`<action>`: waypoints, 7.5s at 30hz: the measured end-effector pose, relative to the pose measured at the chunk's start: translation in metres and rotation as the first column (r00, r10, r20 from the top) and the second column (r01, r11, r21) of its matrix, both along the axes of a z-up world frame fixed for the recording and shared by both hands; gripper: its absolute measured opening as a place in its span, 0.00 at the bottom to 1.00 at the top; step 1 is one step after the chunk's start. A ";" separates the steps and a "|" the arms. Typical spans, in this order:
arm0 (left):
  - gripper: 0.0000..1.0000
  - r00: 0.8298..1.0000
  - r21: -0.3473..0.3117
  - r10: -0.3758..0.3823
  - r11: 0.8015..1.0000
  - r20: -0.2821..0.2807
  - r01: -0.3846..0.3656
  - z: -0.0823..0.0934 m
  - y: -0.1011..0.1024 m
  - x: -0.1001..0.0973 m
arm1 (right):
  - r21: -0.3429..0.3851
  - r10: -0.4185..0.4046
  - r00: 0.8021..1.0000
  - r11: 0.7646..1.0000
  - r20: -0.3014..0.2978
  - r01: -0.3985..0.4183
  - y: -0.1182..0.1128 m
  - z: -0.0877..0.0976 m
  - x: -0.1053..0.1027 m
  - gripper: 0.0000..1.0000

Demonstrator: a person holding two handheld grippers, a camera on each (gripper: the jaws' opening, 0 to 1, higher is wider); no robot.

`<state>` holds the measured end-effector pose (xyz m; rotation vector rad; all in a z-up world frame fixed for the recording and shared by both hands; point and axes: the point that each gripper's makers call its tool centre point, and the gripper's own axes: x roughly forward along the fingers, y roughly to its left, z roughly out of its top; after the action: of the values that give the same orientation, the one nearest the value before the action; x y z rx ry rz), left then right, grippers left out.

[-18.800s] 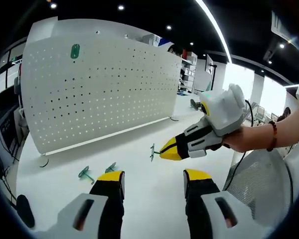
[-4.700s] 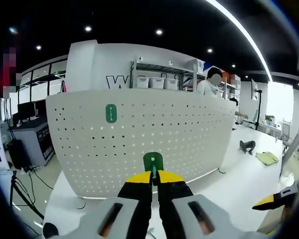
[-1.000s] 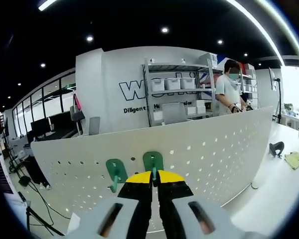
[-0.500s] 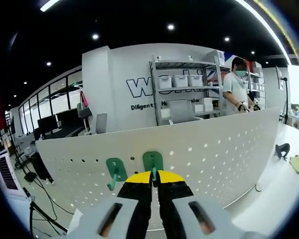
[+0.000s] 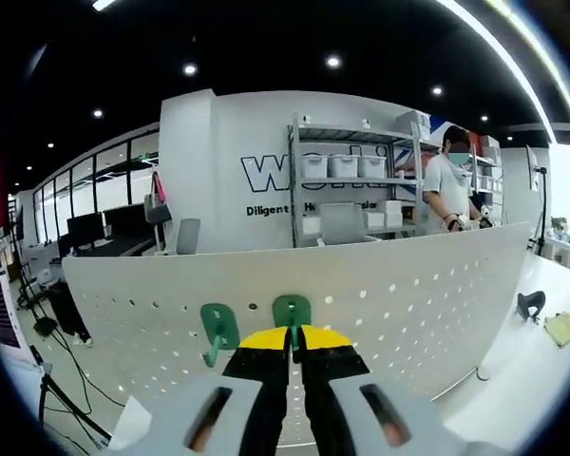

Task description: Insert the hook assembly into the mounting plate slot until the hook locks in place.

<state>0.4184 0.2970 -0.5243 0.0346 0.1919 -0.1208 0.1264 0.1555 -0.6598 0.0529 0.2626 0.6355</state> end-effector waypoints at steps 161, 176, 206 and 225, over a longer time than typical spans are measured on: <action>0.27 0.900 -0.074 -0.415 0.910 -0.136 0.408 -0.161 0.046 -0.172 | -0.062 0.106 0.992 0.992 -0.074 -0.111 0.043 -0.026 -0.027 0.46; 0.35 0.887 -0.012 -0.400 0.913 -0.228 0.409 -0.200 0.062 -0.171 | -0.053 0.079 0.993 0.995 -0.091 -0.084 0.042 -0.032 -0.027 0.45; 0.60 0.876 0.019 -0.314 0.938 -0.366 0.345 -0.261 0.098 -0.173 | -0.016 0.051 0.992 0.998 -0.118 -0.053 0.040 -0.039 -0.034 0.45; 0.46 0.839 -0.072 -0.323 0.943 -0.438 0.326 -0.282 0.102 -0.163 | -0.015 0.058 0.989 0.998 -0.134 -0.061 0.041 -0.043 -0.035 0.44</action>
<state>0.2550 0.3986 -0.8065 0.0446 0.6481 -0.4716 0.0919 0.1966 -0.7029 0.0696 0.4002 0.6900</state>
